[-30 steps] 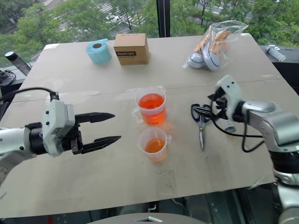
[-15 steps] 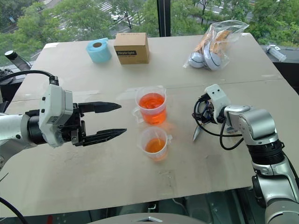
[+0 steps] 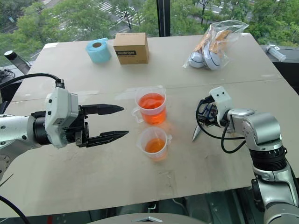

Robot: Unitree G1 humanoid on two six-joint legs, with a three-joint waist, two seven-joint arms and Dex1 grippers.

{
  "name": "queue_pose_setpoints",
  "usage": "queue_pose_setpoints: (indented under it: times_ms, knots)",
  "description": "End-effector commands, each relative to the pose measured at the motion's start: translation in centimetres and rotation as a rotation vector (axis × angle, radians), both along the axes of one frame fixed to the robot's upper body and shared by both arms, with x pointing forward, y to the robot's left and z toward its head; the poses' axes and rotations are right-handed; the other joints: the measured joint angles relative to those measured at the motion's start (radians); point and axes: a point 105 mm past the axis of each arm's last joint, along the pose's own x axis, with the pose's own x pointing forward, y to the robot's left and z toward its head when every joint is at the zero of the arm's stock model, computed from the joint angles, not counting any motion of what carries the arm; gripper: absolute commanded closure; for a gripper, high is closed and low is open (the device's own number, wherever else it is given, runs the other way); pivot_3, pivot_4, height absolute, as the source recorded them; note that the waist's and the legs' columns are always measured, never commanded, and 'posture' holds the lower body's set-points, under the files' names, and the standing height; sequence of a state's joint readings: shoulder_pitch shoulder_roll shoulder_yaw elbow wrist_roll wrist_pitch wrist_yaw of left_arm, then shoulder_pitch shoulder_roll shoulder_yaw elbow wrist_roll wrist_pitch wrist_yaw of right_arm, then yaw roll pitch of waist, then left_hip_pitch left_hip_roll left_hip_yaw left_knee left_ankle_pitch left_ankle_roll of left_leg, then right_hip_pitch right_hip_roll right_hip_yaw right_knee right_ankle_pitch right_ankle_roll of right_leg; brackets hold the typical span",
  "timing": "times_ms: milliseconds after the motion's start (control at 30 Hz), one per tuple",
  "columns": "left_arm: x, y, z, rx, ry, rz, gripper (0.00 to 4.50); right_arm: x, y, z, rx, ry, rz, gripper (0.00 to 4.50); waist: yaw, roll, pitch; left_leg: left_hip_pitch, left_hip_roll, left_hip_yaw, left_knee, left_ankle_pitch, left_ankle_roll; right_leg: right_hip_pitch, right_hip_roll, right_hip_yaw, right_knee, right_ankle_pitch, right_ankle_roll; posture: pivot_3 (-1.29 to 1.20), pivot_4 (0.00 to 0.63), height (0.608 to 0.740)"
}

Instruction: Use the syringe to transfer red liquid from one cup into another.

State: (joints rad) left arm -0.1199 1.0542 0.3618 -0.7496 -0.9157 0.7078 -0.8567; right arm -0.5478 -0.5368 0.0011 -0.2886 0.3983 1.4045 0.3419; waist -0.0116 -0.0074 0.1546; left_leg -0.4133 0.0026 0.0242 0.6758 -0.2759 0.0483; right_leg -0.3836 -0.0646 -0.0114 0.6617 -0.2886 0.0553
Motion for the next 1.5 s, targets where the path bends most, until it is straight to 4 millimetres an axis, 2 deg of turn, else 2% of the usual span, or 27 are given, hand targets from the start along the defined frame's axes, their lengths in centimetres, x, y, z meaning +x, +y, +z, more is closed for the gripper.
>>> queue_pose_setpoints:
  times_ms: [33, 233, 400, 433, 500, 633, 733, 1000, 1167, 1500]
  knots:
    - [0.0, -0.4, 0.7, -0.010, -0.039, -0.031, 1.19, 0.4, 0.4, -0.1, 0.022, -0.003, -0.018, 0.02, -0.001, 0.000, 0.000, 0.000, 0.000, 0.000, 0.000, 0.000, 0.000, 0.000, 0.000, 0.000, 0.000, 0.000, 0.000, 0.00, 0.150, 0.740]
    - [-0.2, -0.8, 0.9, -0.015, -0.033, -0.047, 1.19, 2.0, 1.2, -1.1, 0.014, 0.021, -0.015, 0.02, -0.007, -0.005, -0.003, 0.003, 0.000, 0.002, 0.000, 0.000, 0.000, 0.001, 0.001, 0.001, 0.001, 0.000, 0.000, 0.00, 0.150, 0.740]
    - [-0.3, -0.9, 0.8, -0.007, -0.038, -0.045, 1.19, 2.1, 1.4, -2.6, -0.033, 0.097, 0.013, 0.02, -0.008, -0.008, -0.005, 0.014, 0.001, 0.004, 0.000, 0.000, 0.001, 0.009, 0.001, 0.003, 0.002, 0.000, 0.000, 0.00, 0.150, 0.740]
    - [-0.3, -1.0, 0.8, -0.009, -0.041, -0.045, 1.19, 1.9, 1.3, -3.1, -0.041, 0.124, 0.013, 0.41, -0.008, -0.009, -0.005, 0.015, 0.001, 0.004, 0.000, -0.001, 0.001, 0.010, 0.001, 0.003, 0.002, 0.000, 0.000, 0.00, 0.150, 0.740]
    - [-0.4, -1.1, 0.9, -0.012, -0.045, -0.046, 1.19, 1.8, 1.0, -3.6, -0.053, 0.145, 0.007, 0.69, -0.006, -0.011, -0.006, 0.016, 0.001, 0.004, 0.000, -0.001, 0.001, 0.011, 0.001, 0.004, 0.002, 0.000, 0.000, 0.00, 0.150, 0.740]
    - [-0.4, -1.2, 0.9, -0.013, -0.048, -0.041, 1.19, 1.8, 1.1, -3.7, -0.054, 0.149, 0.018, 2.31, -0.010, -0.015, -0.009, 0.016, 0.001, 0.004, -0.001, 0.000, 0.000, 0.011, -0.002, 0.005, 0.001, 0.000, 0.000, 0.00, 0.150, 0.740]
    - [-0.4, -1.2, 0.9, -0.015, -0.050, -0.033, 1.19, 2.0, 1.2, -3.4, -0.051, 0.142, 0.025, 2.64, -0.018, -0.019, -0.012, 0.018, 0.002, 0.004, -0.001, -0.001, 0.001, 0.012, -0.003, 0.005, 0.001, 0.000, 0.000, 0.00, 0.150, 0.740]
    - [-0.2, -1.1, 1.0, -0.014, -0.055, -0.024, 1.19, 2.2, 2.2, -1.7, -0.036, 0.058, 0.091, 2.73, -0.029, -0.019, -0.012, 0.019, 0.001, 0.004, -0.002, -0.001, 0.002, 0.013, -0.005, 0.005, 0.001, 0.001, -0.001, 0.00, 0.150, 0.740]
    - [-0.1, -1.2, 1.1, -0.014, -0.059, -0.028, 1.19, 2.0, 2.8, 0.3, 0.011, 0.008, 0.108, 2.73, -0.029, -0.017, -0.011, 0.018, 0.001, 0.004, -0.004, -0.001, 0.001, 0.011, -0.005, 0.005, 0.001, 0.000, -0.001, 0.00, 0.150, 0.740]
    - [0.3, -1.1, 1.1, -0.015, -0.066, -0.024, 1.19, 1.0, 2.8, 4.1, 0.107, -0.069, 0.098, 2.73, -0.022, -0.007, -0.004, 0.009, 0.001, 0.005, -0.006, 0.000, 0.000, 0.004, -0.005, 0.005, -0.001, 0.000, -0.001, 0.00, 0.150, 0.740]
